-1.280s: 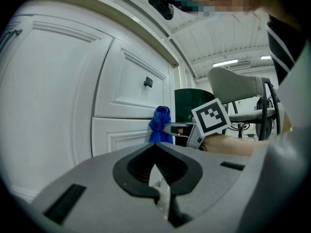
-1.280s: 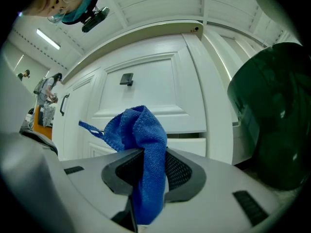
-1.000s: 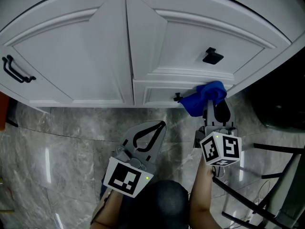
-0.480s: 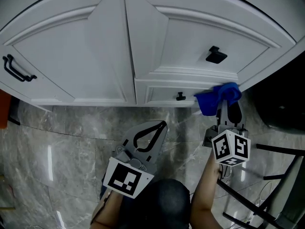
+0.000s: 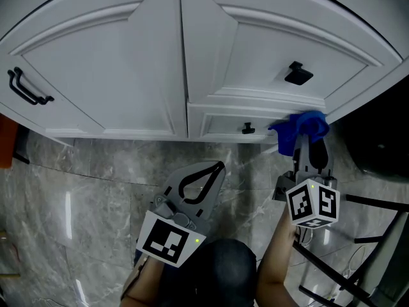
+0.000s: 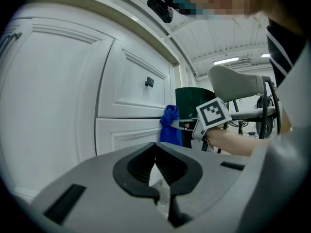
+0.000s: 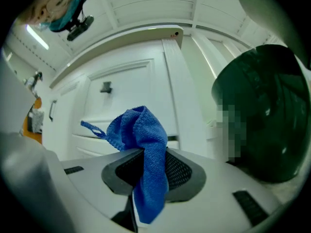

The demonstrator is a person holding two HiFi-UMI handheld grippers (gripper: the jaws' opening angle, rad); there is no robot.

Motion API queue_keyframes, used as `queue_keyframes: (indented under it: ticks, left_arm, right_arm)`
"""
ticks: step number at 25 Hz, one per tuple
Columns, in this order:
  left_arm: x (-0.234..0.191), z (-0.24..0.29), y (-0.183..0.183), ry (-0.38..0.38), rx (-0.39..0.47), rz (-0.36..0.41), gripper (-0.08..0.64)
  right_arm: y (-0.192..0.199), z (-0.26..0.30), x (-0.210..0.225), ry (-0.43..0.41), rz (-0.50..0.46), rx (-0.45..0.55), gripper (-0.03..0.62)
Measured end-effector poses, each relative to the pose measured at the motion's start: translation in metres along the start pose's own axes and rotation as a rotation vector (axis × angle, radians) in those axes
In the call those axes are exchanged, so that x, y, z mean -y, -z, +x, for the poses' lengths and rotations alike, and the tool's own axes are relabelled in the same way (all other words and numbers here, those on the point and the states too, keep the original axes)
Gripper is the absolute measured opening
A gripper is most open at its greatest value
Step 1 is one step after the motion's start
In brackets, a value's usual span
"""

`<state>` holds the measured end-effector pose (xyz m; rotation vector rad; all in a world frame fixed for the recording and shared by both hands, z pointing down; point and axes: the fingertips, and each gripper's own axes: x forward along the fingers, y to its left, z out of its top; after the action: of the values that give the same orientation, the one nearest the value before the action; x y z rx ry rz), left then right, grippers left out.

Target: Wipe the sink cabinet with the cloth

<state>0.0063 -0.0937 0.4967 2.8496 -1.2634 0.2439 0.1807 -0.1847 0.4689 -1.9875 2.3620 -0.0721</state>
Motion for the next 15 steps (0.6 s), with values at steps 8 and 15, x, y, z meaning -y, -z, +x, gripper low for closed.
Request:
queue_keyframes:
  ticks: [8, 15]
  left_arm:
    - [-0.005, -0.012, -0.004, -0.025, -0.009, 0.011, 0.005]
    - [-0.022, -0.039, -0.011, -0.109, 0.027, -0.074, 0.005]
  right_arm:
    - [0.009, -0.001, -0.169, -0.459, -0.067, -0.038, 0.121]
    - [0.049, 0.002, -0.220, -0.571, -0.010, -0.124, 0.121]
